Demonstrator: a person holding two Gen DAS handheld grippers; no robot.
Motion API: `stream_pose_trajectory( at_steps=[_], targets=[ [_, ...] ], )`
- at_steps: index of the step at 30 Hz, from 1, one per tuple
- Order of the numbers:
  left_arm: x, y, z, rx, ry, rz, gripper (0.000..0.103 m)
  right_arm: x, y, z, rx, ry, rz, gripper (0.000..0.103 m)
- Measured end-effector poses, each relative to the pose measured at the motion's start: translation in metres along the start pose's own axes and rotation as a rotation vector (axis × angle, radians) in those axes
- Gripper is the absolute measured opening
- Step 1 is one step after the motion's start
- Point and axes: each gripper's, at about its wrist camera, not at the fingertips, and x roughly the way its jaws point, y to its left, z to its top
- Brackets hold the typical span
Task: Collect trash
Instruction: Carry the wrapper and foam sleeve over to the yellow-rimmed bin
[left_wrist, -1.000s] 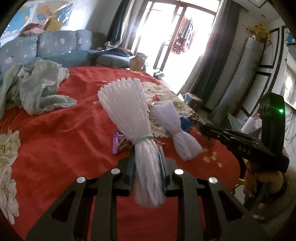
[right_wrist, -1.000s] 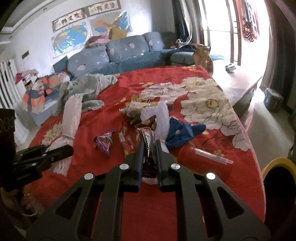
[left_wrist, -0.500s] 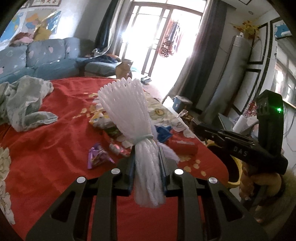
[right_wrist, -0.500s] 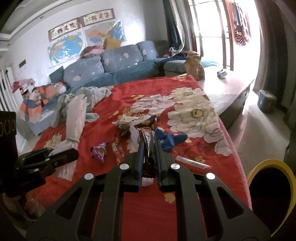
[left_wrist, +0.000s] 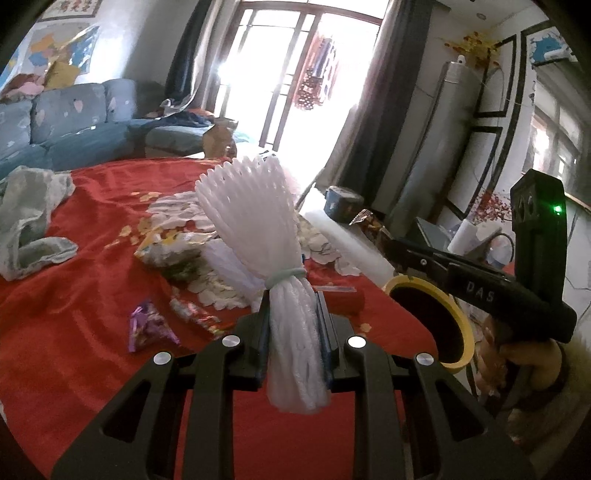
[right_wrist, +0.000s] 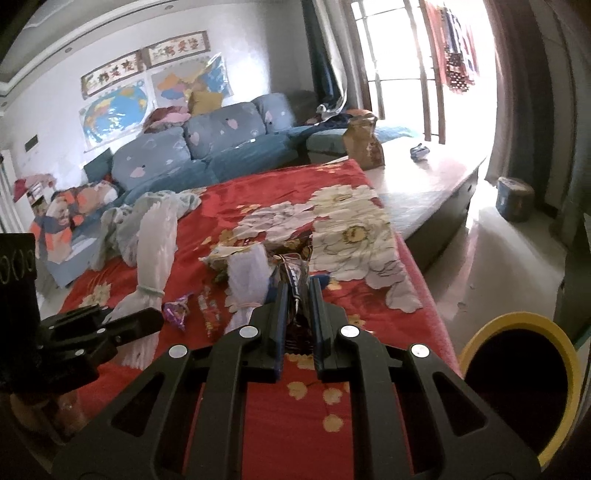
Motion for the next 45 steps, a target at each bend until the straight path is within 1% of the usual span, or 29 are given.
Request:
stream_pose_trajectory(
  at_steps=[10, 25, 31, 45],
  targets=[
    [0.017, -0.03, 0.012, 0.049, -0.012, -0.06, 0.021, -0.024, -0.036, 0.002, 0.067, -0.052, -0.064, 0.007],
    [0.043, -0.077, 0.015, 0.129, 0.01, -0.134, 0.021, -0.057, -0.086, -0.002, 0.182, -0.113, -0.179, 0.007],
    [0.054, -0.095, 0.013, 0.146, 0.021, -0.163, 0.021, -0.063, -0.106, -0.006, 0.234, -0.122, -0.225, 0.007],
    [0.085, -0.131, 0.002, 0.219, 0.084, -0.22, 0.021, -0.075, -0.157, -0.025, 0.352, -0.12, -0.333, 0.007]
  ],
)
